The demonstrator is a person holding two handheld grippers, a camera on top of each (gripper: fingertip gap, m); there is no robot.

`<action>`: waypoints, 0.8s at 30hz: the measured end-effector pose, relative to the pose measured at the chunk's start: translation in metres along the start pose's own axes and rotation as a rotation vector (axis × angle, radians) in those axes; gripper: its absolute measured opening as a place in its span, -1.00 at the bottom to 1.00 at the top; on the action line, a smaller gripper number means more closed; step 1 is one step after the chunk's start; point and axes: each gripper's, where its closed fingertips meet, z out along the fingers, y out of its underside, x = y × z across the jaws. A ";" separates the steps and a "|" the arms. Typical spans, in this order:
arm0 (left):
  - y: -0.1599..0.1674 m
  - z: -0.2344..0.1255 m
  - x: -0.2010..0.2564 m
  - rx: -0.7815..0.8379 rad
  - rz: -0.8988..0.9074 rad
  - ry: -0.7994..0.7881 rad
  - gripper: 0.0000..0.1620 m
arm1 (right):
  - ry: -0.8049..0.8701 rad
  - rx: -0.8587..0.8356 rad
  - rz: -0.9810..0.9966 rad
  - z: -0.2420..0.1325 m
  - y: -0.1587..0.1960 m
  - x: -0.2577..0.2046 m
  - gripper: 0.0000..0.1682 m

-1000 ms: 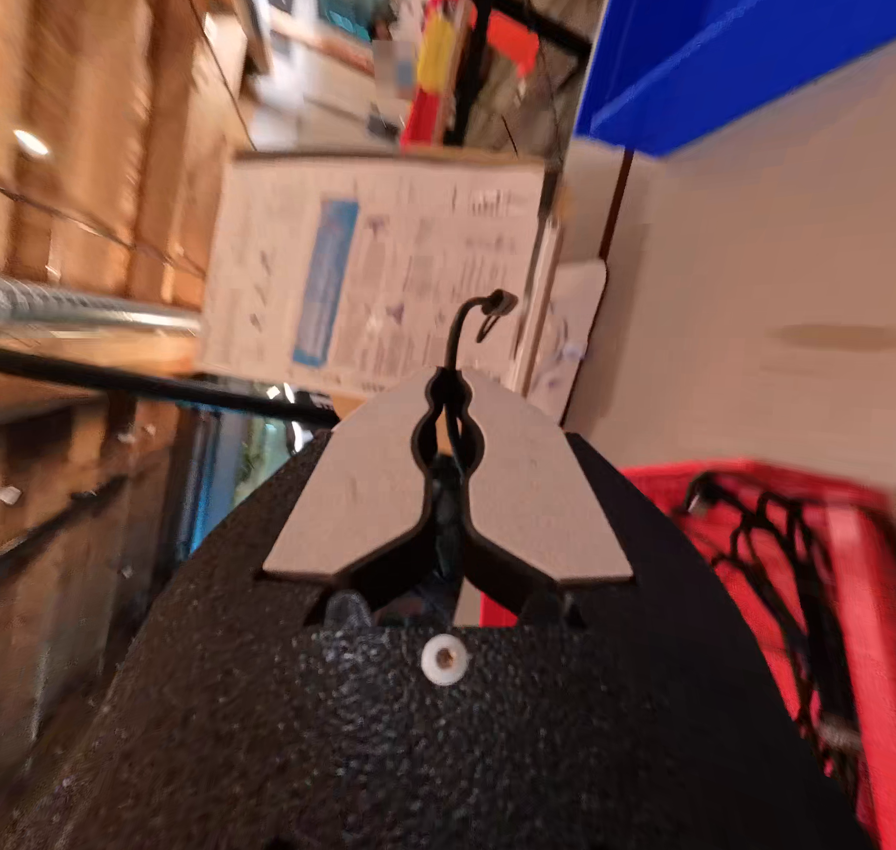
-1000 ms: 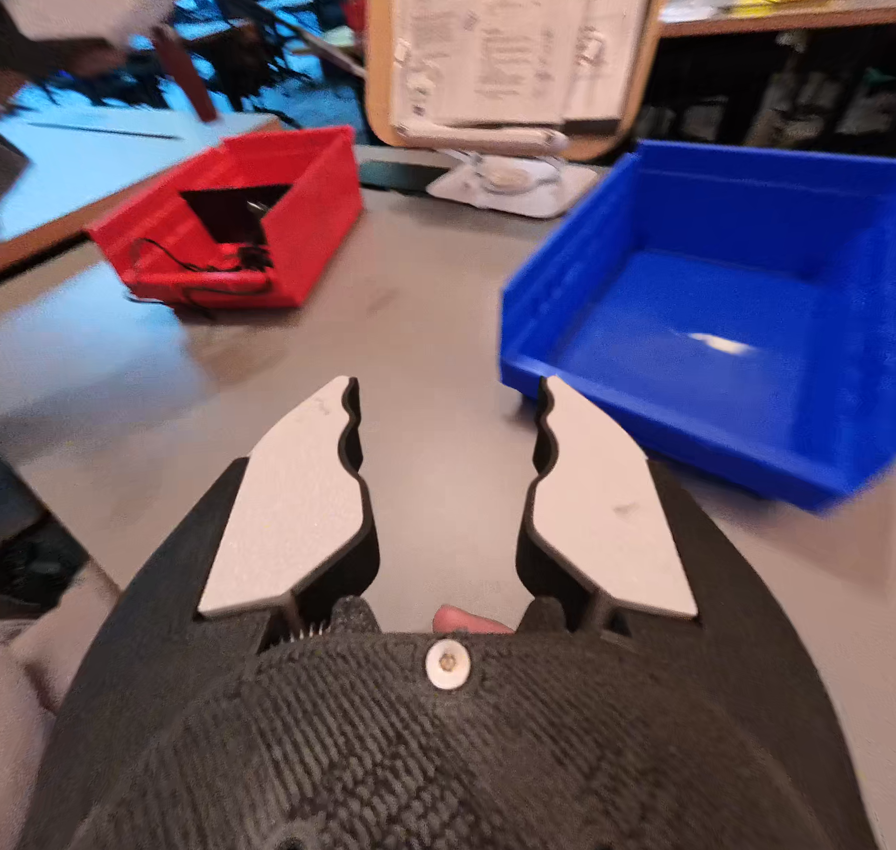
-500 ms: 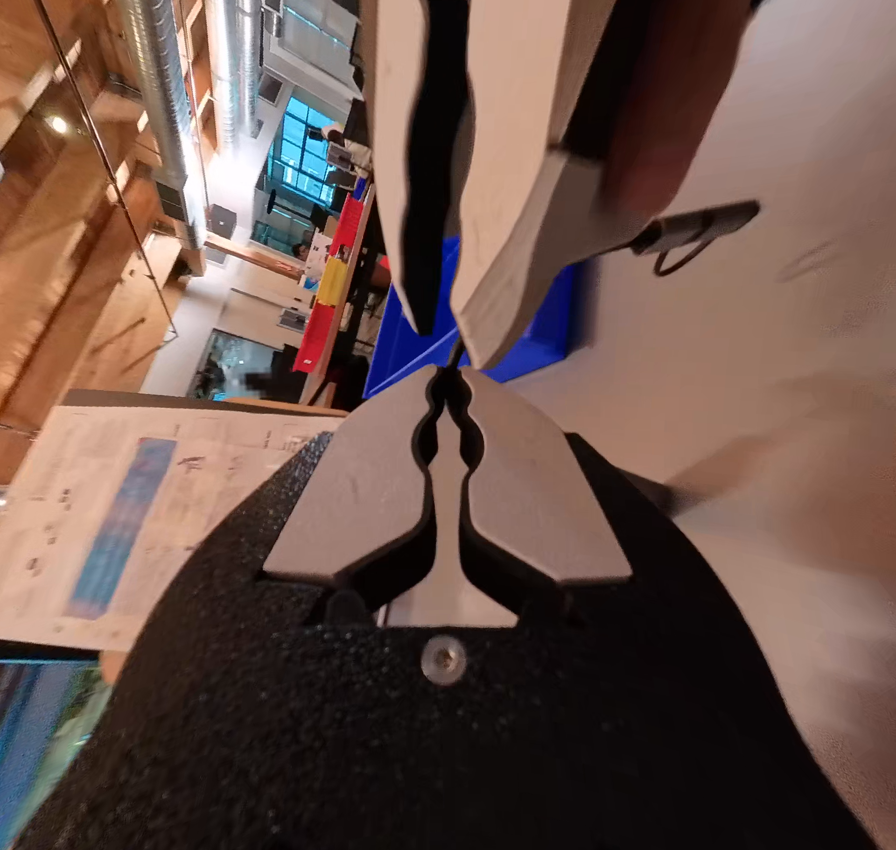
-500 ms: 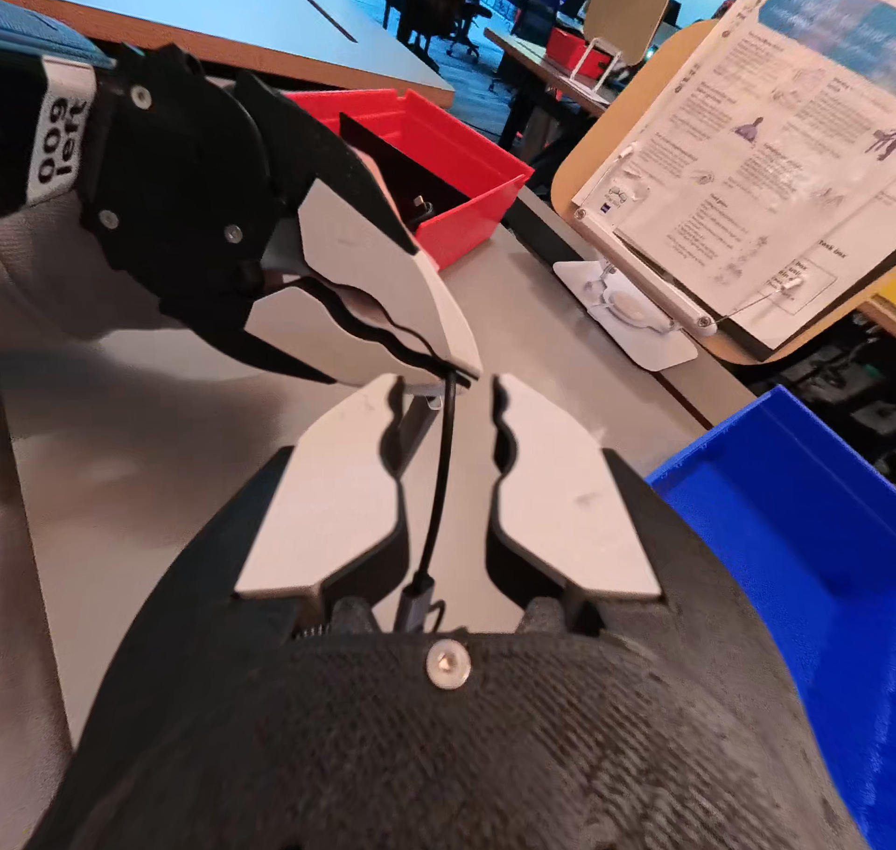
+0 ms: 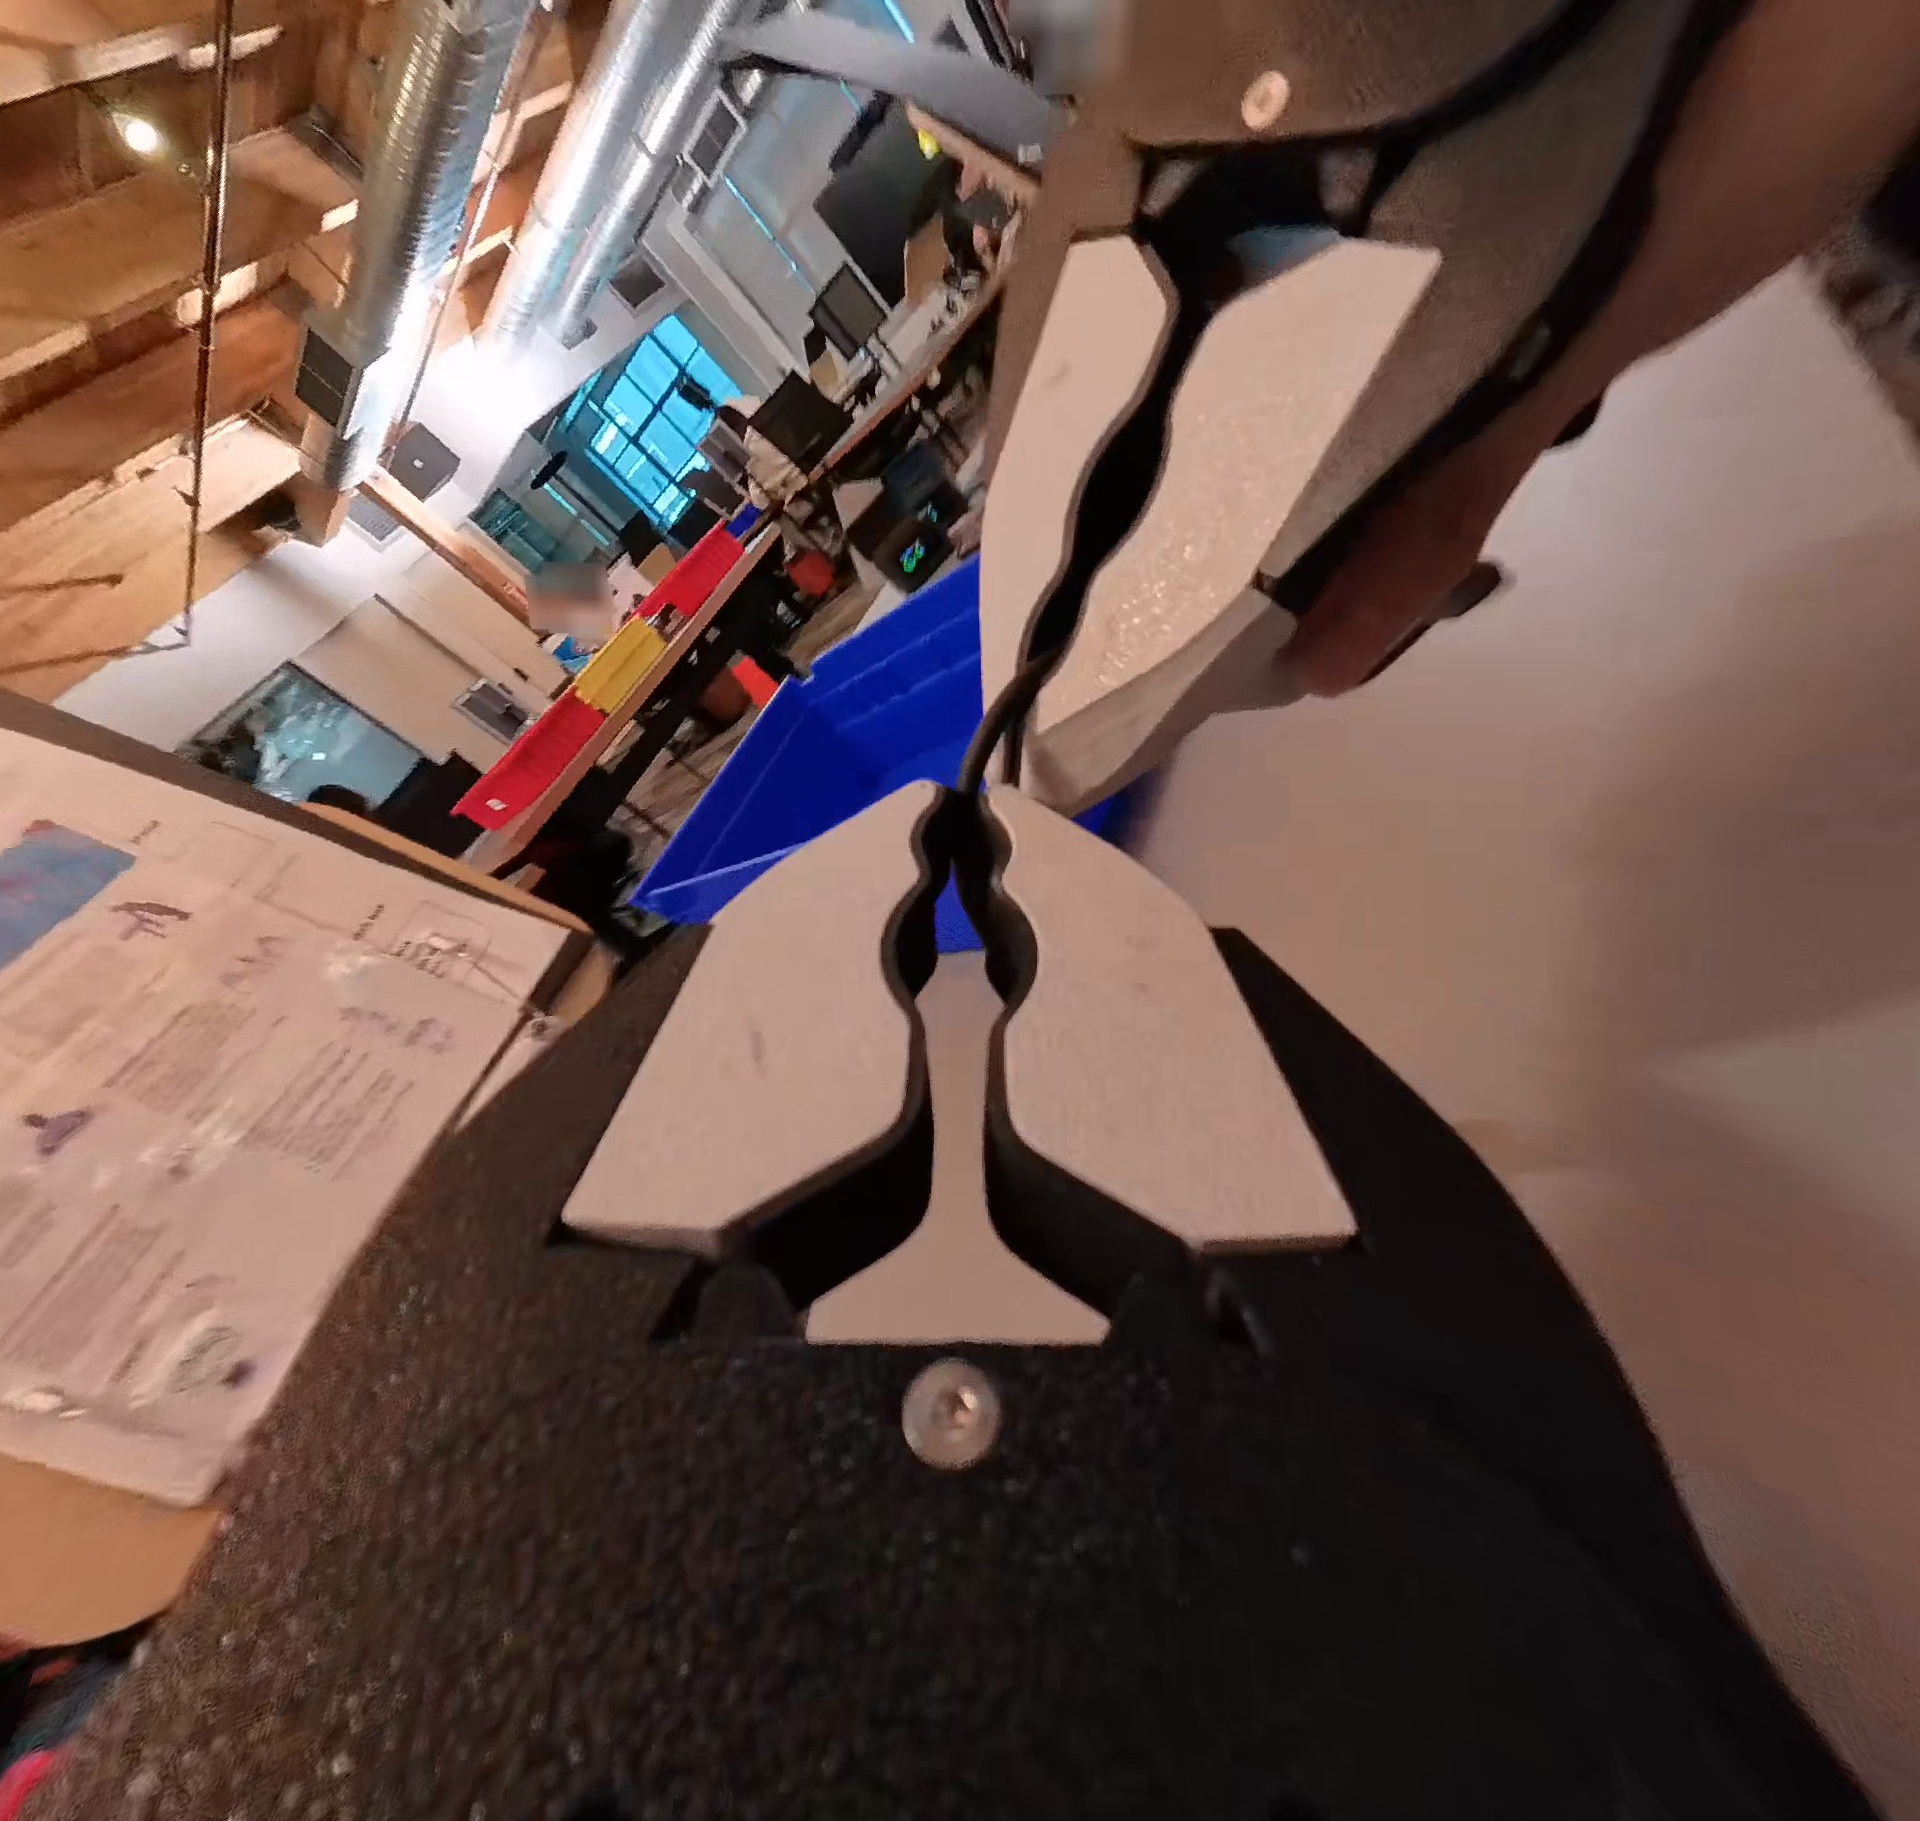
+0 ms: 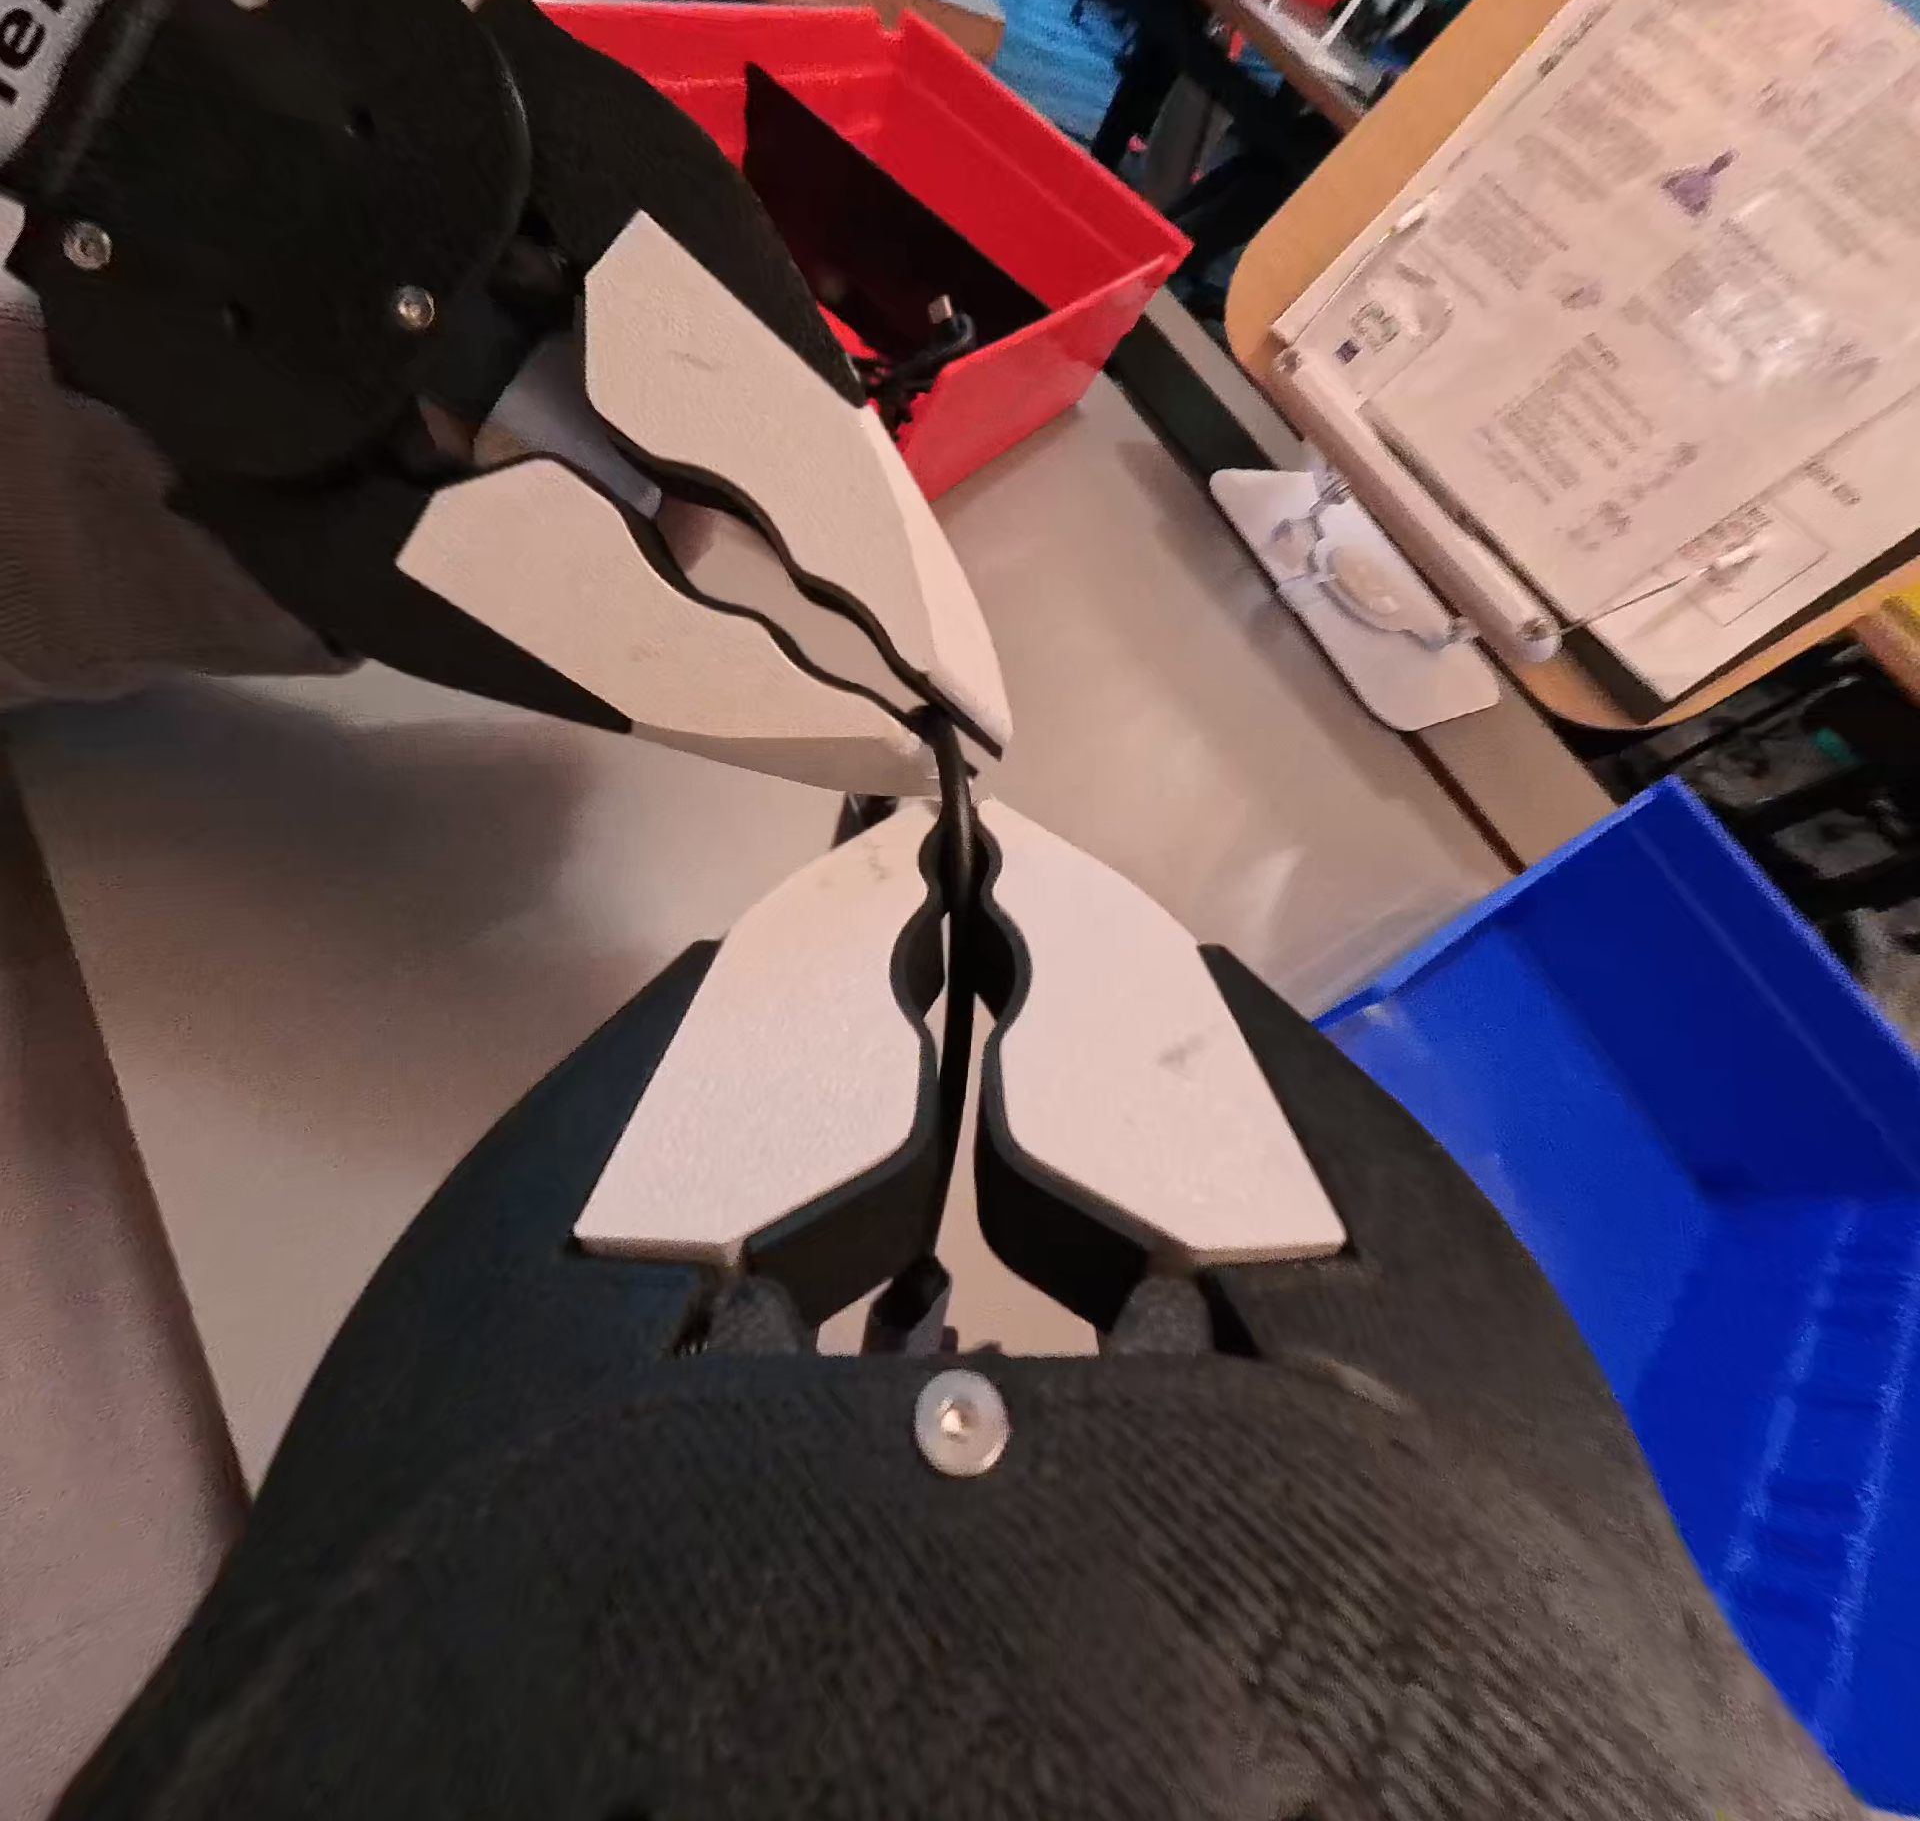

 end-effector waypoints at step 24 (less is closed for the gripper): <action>-0.008 0.018 0.074 0.080 -0.392 0.384 -0.88 | 0.122 0.315 0.070 -0.094 -0.042 -0.001 -1.00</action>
